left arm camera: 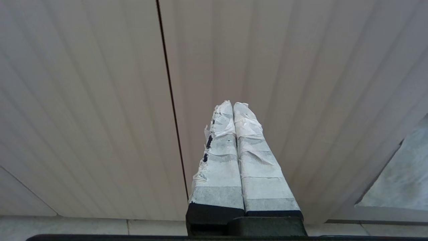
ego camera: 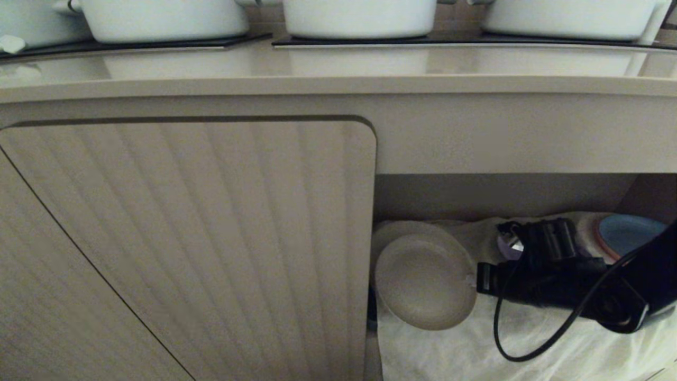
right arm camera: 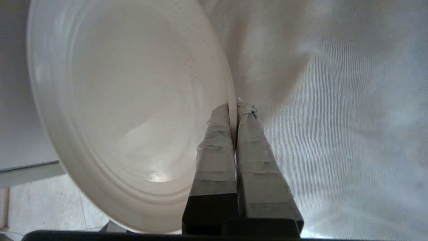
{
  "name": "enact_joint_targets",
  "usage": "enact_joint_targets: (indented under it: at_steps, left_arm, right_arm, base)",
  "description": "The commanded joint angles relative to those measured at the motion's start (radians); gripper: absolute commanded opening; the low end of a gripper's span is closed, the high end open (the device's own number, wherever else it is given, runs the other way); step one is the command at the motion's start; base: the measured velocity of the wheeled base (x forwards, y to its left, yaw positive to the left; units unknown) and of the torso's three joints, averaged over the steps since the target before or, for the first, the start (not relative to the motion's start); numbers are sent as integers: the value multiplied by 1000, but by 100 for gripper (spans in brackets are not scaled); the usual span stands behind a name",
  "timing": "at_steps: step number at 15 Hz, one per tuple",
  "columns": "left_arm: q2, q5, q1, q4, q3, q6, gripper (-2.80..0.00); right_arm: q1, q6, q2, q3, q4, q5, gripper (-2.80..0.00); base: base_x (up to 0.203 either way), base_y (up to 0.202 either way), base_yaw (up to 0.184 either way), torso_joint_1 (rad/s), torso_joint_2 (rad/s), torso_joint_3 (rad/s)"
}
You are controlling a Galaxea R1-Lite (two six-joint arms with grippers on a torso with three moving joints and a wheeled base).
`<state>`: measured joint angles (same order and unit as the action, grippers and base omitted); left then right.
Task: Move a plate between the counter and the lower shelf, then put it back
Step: Pick up the plate in the cupboard
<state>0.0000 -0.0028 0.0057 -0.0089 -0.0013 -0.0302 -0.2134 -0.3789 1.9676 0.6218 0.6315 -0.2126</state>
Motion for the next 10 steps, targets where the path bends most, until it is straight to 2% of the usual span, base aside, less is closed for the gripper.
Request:
enact_joint_targets:
  at_steps: [1, 10]
  left_arm:
    - [0, 0, 0, 0, 1, 0, -280]
    - [0, 0, 0, 0, 1, 0, -280]
  right_arm:
    - [0, -3, -26, -13, 8, -2, -280]
    - [6, -3, 8, -1, 13, -1, -280]
  base:
    - [0, 0, 0, 0, 0, 0]
    - [0, 0, 0, 0, 0, 0]
